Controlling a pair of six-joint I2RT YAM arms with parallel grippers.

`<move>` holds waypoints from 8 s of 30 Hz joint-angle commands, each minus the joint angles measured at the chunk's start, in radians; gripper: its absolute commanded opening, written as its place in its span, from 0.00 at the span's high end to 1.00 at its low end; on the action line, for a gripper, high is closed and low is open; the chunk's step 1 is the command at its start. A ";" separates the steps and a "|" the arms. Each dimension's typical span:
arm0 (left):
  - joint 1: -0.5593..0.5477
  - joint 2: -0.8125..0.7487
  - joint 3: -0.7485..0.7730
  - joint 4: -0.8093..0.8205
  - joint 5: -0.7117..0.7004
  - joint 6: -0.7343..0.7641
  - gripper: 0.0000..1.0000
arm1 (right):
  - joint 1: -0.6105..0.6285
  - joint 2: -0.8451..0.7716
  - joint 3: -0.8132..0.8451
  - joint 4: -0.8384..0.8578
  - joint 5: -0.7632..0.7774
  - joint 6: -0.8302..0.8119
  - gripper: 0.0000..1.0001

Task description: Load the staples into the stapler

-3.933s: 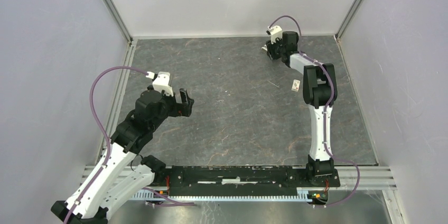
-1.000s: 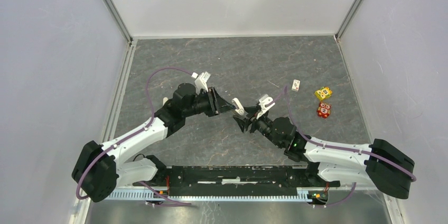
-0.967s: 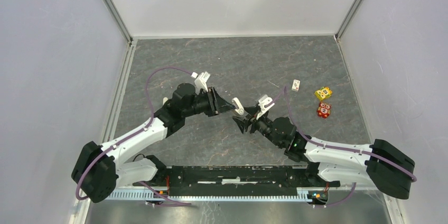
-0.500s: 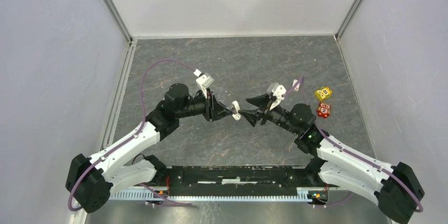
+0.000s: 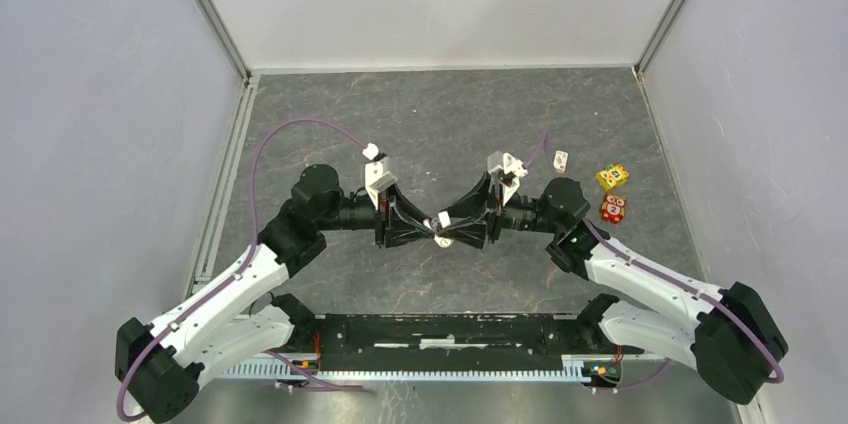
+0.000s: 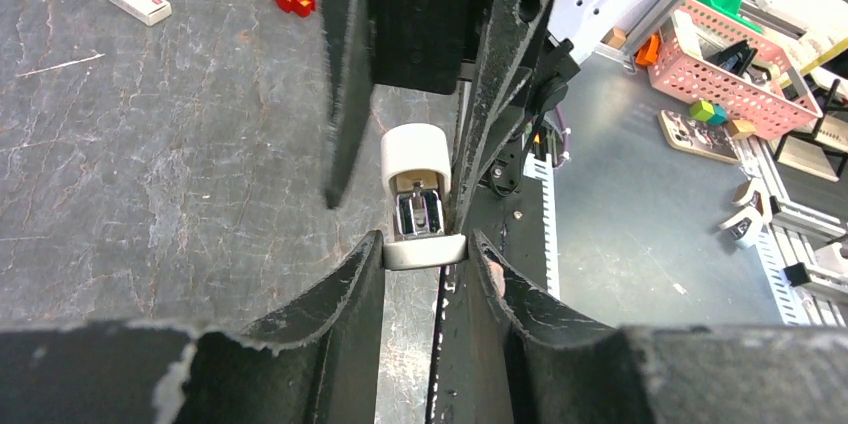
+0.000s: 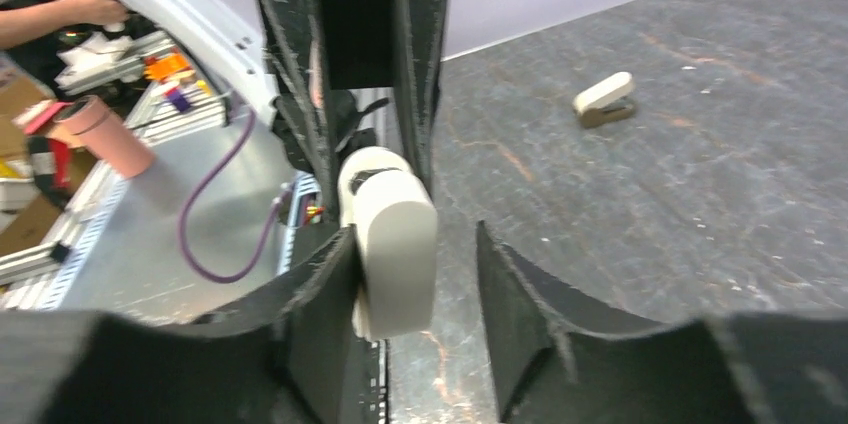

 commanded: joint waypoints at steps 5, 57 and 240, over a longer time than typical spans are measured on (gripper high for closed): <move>-0.006 -0.006 -0.013 0.056 0.069 0.086 0.98 | -0.003 0.048 -0.026 0.300 -0.122 0.156 0.69; 0.009 0.110 0.148 -0.246 -0.498 -0.569 0.56 | 0.221 -0.024 0.139 -0.208 0.610 -0.532 1.00; 0.415 0.508 0.336 -0.553 -1.110 -0.291 0.28 | 0.215 -0.495 0.027 -0.628 1.282 -0.159 0.02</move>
